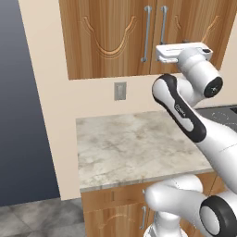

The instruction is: Move the syrup bottle and shaker from the cabinet to the dining counter.

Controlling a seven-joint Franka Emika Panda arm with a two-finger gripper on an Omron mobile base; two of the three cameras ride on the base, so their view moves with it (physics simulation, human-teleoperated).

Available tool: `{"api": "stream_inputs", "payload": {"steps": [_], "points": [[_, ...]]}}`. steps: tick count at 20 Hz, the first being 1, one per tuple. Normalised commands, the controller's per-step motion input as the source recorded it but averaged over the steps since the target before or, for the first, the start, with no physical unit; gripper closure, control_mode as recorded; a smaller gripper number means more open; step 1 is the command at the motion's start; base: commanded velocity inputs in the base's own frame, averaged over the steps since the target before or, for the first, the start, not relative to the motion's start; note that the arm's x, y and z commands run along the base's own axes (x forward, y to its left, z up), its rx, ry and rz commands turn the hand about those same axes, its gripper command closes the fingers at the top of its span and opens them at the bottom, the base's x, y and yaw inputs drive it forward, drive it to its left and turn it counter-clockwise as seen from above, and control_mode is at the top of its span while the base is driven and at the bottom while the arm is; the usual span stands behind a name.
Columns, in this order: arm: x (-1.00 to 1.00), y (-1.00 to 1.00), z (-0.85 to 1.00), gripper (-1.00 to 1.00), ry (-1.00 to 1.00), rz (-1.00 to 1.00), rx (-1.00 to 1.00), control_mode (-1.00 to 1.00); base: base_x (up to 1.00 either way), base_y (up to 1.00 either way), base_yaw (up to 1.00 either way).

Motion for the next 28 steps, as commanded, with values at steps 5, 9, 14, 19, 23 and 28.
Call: {"api": "stream_inputs", "payload": {"steps": [5,9,14,19,23,28], "points": [[0.51,0.0,0.18,-1.0,0.0,-0.03,0.0,-1.0,0.0,0.0,0.0],[0.48,0.0,0.12,-1.0,0.0,-0.02,0.0,-1.0,0.0,0.0,0.0],[0.46,-0.03,0.09,-1.0,0.0,-0.01,0.0,-1.0,0.0,0.0,0.0],[0.41,-0.13,0.07,-1.0,0.0,-0.01,0.0,-1.0,0.0,0.0,0.0],[0.35,-0.21,0.04,-1.0,0.0,0.0,0.0,-1.0,0.0,0.0,0.0],[0.3,-0.21,0.02,-1.0,0.0,0.0,0.0,-1.0,0.0,0.0,0.0]]}}
